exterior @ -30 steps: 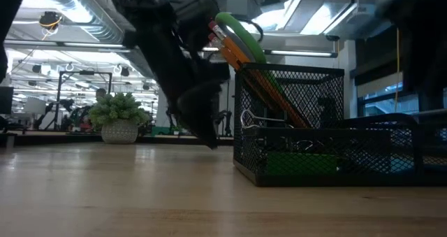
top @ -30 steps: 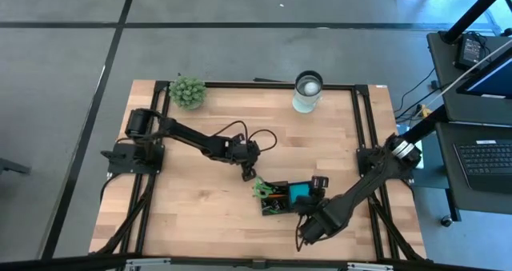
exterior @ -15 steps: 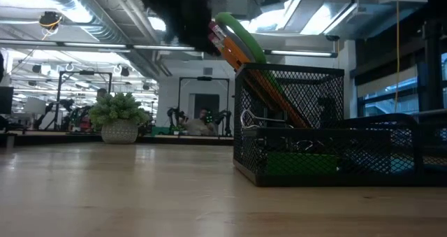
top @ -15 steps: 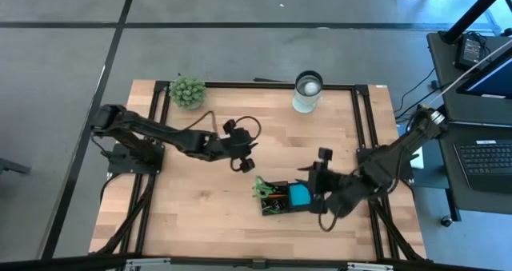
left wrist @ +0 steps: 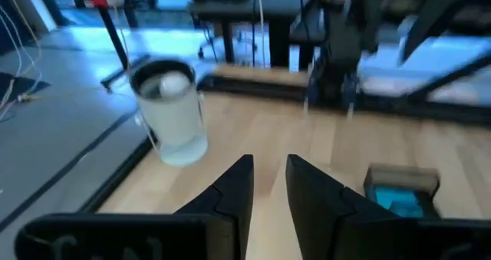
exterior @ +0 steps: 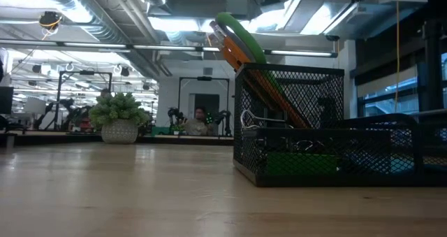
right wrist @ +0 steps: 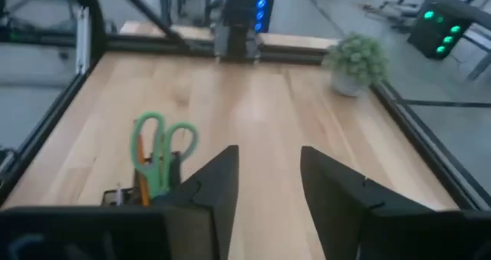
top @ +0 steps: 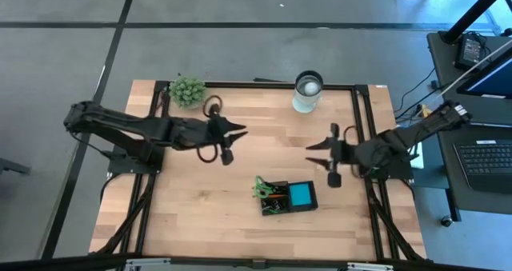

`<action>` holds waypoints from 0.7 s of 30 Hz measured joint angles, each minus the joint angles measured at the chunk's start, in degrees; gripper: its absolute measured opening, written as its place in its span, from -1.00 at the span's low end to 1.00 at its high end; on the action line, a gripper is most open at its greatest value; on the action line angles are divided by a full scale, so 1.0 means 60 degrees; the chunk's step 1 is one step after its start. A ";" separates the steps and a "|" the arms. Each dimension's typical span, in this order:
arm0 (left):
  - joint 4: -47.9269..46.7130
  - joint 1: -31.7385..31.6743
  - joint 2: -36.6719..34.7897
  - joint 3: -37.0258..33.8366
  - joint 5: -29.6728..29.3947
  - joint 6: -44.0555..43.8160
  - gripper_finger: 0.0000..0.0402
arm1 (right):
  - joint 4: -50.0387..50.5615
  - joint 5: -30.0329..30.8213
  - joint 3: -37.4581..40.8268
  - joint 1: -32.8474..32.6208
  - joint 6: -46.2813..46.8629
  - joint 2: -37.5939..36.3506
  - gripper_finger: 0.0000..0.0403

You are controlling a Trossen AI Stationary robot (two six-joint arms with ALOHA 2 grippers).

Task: Pick and place office supplies into organizer
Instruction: Return to Home Position

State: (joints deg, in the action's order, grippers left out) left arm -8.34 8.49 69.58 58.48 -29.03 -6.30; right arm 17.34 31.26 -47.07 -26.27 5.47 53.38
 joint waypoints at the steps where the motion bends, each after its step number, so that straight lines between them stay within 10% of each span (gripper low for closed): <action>1: 0.0068 0.0000 -0.0150 0.0006 -0.0020 0.0007 -0.63 | -0.0101 -0.0002 0.0287 0.0082 0.0033 -0.0376 -0.29; 21: 0.1676 0.0287 -0.5404 -0.4673 -0.1413 -0.0591 -0.63 | -0.1072 0.0021 0.3931 0.1193 0.0226 -0.5814 -0.29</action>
State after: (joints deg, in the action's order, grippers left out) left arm 1.72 10.21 37.15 30.44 -37.51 -9.85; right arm 10.91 31.38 -23.48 -19.12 6.83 18.50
